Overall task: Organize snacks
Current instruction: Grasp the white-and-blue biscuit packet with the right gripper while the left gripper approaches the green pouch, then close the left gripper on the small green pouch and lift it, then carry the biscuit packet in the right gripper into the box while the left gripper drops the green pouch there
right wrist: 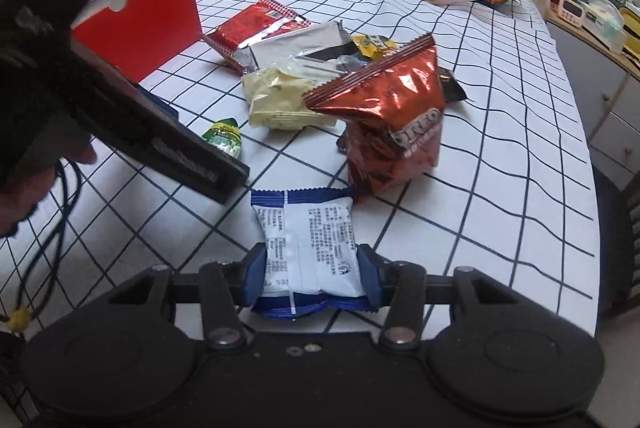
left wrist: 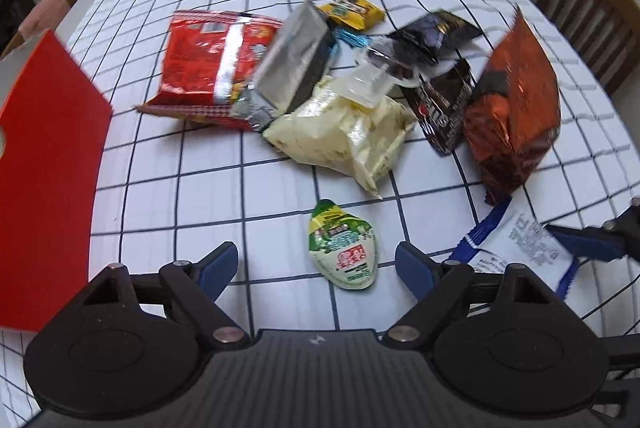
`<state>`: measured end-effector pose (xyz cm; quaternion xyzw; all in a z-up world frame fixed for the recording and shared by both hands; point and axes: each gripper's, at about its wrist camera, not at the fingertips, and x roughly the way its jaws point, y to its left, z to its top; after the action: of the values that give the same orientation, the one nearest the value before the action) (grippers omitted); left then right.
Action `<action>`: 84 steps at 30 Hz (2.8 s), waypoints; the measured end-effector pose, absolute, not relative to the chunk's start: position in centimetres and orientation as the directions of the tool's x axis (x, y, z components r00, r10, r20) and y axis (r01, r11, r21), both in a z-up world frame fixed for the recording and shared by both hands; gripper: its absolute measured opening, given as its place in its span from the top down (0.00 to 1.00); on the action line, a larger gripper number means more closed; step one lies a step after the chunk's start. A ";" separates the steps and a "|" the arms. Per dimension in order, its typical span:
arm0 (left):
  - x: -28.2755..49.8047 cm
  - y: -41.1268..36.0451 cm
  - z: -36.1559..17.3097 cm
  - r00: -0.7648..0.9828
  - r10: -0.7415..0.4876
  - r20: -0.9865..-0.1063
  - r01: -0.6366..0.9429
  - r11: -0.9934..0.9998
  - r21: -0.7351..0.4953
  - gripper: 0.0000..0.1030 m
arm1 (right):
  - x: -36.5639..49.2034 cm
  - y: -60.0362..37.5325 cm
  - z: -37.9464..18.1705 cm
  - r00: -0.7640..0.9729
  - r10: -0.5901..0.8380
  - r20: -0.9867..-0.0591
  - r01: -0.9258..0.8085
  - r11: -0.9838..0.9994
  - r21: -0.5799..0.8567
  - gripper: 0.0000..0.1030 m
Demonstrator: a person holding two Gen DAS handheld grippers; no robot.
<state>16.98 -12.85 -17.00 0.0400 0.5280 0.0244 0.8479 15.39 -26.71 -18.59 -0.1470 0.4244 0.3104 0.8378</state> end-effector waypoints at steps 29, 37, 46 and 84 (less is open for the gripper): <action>14.3 -10.0 -14.5 0.442 -0.028 -0.897 -0.078 0.995 -0.070 0.68 | 12.4 -26.1 -15.7 0.514 0.375 -0.772 -0.542 0.839 0.047 0.59; 11.7 -6.2 -10.9 0.482 -0.059 -0.874 -0.080 0.991 -0.111 0.68 | 10.1 -23.3 -12.1 0.560 0.383 -0.735 -0.516 0.855 0.052 0.59; 9.3 -0.4 -6.2 0.549 -0.083 -0.832 -0.067 0.987 -0.143 0.67 | 8.3 -17.6 -7.5 0.613 0.419 -0.669 -0.525 0.850 0.052 0.59; 13.8 23.7 -10.2 0.387 0.072 -0.919 -0.096 0.995 0.037 0.67 | 15.3 10.2 -12.7 0.418 0.377 -0.827 -0.668 0.744 0.001 0.59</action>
<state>13.75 23.71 -10.20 -0.0110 0.5513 0.0503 0.8327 15.26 10.15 -12.65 -0.1665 0.4368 0.3163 0.8255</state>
